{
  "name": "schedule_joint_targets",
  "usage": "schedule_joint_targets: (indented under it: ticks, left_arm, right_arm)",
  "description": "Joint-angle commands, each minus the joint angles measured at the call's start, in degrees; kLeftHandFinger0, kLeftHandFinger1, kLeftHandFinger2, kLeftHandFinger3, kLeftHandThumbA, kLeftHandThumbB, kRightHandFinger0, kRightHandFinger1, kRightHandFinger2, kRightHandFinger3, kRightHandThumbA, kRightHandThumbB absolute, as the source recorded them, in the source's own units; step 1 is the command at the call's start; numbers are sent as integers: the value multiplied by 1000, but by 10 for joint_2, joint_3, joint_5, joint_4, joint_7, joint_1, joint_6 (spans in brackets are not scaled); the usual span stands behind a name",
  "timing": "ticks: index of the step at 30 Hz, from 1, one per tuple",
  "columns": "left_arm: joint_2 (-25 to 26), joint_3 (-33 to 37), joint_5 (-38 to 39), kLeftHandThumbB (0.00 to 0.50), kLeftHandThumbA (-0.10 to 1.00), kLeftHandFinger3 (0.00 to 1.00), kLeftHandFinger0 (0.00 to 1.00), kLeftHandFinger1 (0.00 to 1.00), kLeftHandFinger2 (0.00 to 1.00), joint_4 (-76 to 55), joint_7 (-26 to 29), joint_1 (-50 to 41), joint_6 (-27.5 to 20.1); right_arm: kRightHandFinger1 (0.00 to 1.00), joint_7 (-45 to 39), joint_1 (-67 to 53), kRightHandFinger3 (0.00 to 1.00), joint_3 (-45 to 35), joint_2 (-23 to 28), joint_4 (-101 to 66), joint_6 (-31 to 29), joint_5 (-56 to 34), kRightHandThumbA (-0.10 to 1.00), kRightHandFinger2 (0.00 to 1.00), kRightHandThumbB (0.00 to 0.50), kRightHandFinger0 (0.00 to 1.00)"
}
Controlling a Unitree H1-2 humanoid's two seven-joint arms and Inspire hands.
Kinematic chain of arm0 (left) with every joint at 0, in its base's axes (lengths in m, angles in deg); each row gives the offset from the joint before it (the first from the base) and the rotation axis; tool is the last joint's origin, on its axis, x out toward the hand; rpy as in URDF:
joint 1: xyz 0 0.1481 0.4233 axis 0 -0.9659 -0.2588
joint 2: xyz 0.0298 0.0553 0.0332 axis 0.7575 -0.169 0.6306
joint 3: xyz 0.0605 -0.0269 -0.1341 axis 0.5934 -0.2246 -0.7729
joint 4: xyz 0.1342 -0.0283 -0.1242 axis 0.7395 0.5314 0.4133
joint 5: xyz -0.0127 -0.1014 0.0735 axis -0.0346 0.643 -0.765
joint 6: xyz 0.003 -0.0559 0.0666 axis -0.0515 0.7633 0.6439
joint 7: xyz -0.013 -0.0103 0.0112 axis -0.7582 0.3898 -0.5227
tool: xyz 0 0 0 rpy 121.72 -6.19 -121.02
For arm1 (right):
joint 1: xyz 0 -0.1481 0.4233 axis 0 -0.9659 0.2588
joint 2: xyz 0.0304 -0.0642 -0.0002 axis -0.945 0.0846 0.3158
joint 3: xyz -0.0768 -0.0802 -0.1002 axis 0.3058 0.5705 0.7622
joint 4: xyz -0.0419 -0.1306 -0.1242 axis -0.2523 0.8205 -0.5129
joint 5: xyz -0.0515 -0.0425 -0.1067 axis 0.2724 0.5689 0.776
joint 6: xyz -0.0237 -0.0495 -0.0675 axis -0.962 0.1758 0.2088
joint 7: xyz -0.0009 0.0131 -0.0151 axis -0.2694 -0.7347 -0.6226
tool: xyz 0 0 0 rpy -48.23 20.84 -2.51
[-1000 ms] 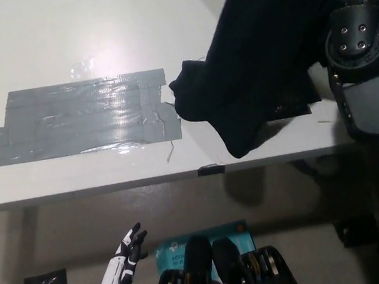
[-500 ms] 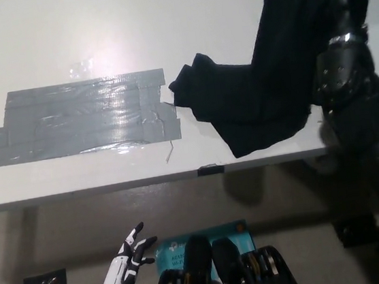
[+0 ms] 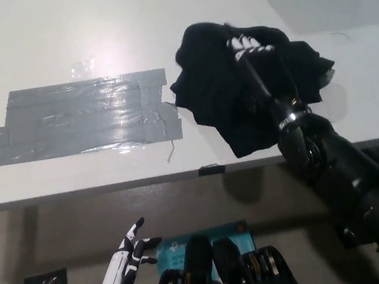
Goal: A person hands a black t-shirt to the robot and rhe robot picks it up with its right hand and places it on the black spot on the desk infron tof it
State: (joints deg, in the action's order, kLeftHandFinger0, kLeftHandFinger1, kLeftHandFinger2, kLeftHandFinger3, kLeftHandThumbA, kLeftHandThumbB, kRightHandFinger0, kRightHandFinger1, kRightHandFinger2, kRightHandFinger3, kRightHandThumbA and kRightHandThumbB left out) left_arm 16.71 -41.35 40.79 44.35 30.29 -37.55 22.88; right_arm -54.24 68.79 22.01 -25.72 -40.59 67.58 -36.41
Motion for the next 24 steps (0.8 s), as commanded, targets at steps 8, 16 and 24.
schedule_joint_targets:
  ticks: [8, 16, 24]
  left_arm:
    - [17, -4, -10, 466, 1000, 1000, 680, 728, 633, -35, 1, 29, 12]
    - [21, -5, -11, 473, 1000, 1000, 594, 646, 576, -37, -2, 47, 24]
    - [22, -5, -7, 460, 1000, 1000, 562, 618, 566, -34, -5, 59, 24]
  right_arm:
    - [1000, -709, 30, 1000, 135, 244, -477, 300, -130, 383, 1000, 496, 1000]
    - [1000, -781, 82, 1000, 1, 413, -567, 356, -445, 634, 1000, 500, 1000]
    - [1000, -540, -27, 1000, -228, 481, -752, 297, -646, 954, 1000, 500, 1000]
